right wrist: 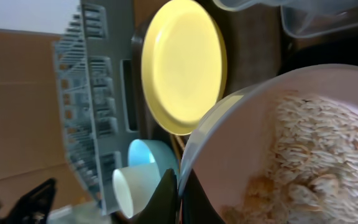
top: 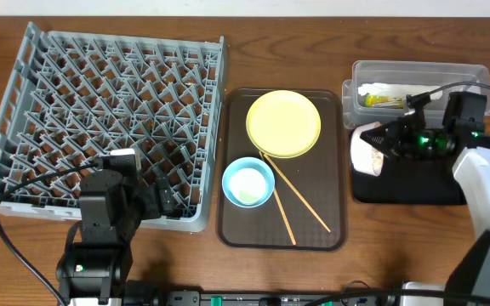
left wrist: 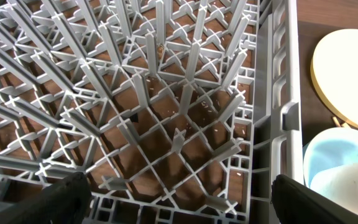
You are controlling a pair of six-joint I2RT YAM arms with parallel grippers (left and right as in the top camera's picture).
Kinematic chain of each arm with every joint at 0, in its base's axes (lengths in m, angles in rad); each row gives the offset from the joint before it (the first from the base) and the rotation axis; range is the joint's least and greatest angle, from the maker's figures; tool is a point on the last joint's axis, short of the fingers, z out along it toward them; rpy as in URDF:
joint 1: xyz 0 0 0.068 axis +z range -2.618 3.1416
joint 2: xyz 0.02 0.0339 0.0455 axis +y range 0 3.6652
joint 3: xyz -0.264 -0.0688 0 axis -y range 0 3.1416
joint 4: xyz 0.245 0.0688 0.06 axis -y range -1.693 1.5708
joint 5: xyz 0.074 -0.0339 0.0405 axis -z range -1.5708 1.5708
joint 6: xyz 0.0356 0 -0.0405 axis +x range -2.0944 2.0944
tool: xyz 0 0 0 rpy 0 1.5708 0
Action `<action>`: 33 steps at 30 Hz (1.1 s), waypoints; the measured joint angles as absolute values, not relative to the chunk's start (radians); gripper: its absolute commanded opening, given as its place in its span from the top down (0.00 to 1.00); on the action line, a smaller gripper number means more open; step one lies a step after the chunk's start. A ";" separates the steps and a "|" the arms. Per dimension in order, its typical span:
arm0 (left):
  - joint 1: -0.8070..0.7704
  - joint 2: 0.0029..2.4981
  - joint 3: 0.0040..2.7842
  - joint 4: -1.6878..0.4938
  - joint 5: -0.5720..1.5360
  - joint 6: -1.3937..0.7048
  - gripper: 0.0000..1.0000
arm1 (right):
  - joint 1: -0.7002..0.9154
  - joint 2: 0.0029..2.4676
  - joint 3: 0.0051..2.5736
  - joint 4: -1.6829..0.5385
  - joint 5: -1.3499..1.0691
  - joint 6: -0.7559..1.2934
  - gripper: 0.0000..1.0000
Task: Sort waste into correct bins and load items into the dishwasher
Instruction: 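Tip the pink bowl over the black tray to dump the rice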
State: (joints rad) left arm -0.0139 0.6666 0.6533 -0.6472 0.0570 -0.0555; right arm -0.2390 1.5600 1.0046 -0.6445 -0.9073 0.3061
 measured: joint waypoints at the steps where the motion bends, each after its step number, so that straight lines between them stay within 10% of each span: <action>1: -0.014 0.667 0.653 -0.647 0.057 -0.056 0.04 | -0.250 1.579 1.005 -0.643 -0.934 0.300 0.99; 33: -0.014 0.667 0.653 -0.647 0.057 -0.056 0.04 | -0.660 1.893 1.003 -0.568 -1.511 0.252 0.99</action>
State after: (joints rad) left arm -0.0139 0.6666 0.6533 -0.6472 0.0570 -0.0555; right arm -0.6601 1.8935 1.0027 -0.5678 -1.5108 0.2520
